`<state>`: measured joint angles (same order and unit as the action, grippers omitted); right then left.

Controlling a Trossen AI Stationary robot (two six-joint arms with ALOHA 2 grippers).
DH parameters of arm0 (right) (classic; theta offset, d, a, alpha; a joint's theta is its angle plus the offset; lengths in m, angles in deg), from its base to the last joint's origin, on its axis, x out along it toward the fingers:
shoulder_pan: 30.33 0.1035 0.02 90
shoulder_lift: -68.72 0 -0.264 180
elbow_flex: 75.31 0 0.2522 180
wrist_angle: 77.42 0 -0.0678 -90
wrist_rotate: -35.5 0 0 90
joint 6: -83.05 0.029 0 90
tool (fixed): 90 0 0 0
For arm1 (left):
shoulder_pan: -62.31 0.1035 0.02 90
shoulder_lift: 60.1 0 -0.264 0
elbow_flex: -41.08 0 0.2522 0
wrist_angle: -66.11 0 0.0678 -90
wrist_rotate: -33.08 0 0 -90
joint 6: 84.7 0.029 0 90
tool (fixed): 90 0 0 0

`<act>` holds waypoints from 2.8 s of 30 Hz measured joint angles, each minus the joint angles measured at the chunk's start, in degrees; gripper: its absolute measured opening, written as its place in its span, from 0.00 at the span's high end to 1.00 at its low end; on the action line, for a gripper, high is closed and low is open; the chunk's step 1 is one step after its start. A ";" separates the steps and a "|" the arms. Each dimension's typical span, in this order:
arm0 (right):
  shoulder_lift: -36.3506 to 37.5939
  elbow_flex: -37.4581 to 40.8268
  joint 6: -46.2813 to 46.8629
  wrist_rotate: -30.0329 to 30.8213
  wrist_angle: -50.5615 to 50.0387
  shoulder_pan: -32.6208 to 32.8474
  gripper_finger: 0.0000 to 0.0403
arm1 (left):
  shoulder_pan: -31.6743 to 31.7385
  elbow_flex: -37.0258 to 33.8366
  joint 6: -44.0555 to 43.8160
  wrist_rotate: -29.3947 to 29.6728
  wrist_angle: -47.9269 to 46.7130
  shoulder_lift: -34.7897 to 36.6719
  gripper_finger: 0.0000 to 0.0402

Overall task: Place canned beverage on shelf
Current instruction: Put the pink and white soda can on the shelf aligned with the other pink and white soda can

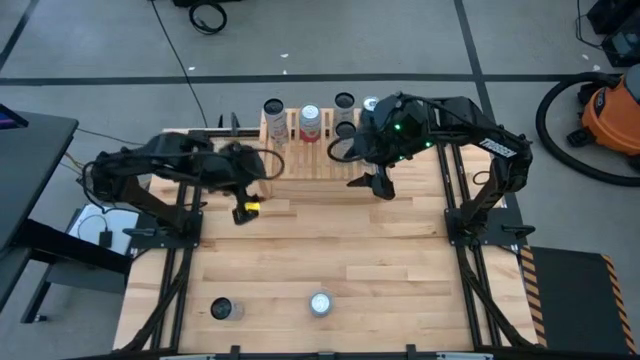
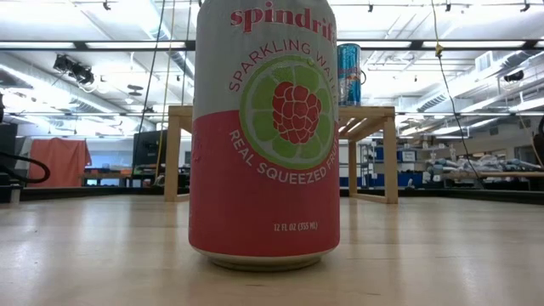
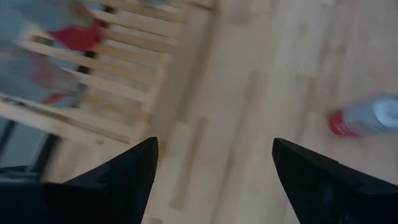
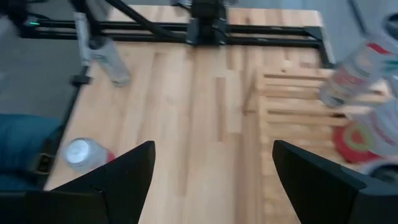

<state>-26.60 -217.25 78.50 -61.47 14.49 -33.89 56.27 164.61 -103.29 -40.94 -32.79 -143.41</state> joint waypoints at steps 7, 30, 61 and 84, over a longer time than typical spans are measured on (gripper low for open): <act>1.22 0.00 4.28 7.86 -4.69 2.87 0.17 | -2.00 -6.79 0.84 -1.07 5.36 0.07 0.21; 15.25 0.02 18.75 39.01 -8.87 31.87 0.17 | -13.93 -29.91 -6.38 9.49 20.10 16.62 0.21; 22.65 17.42 22.83 49.95 0.28 39.87 0.17 | -12.06 -59.68 -6.29 10.39 53.28 29.33 0.21; 22.35 17.46 22.40 47.60 2.28 39.80 0.17 | -12.11 -59.66 -10.26 3.29 58.16 29.29 0.21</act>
<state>-4.25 -199.78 100.90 -13.88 16.77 5.92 44.16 104.95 -113.55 -37.64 25.37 -114.12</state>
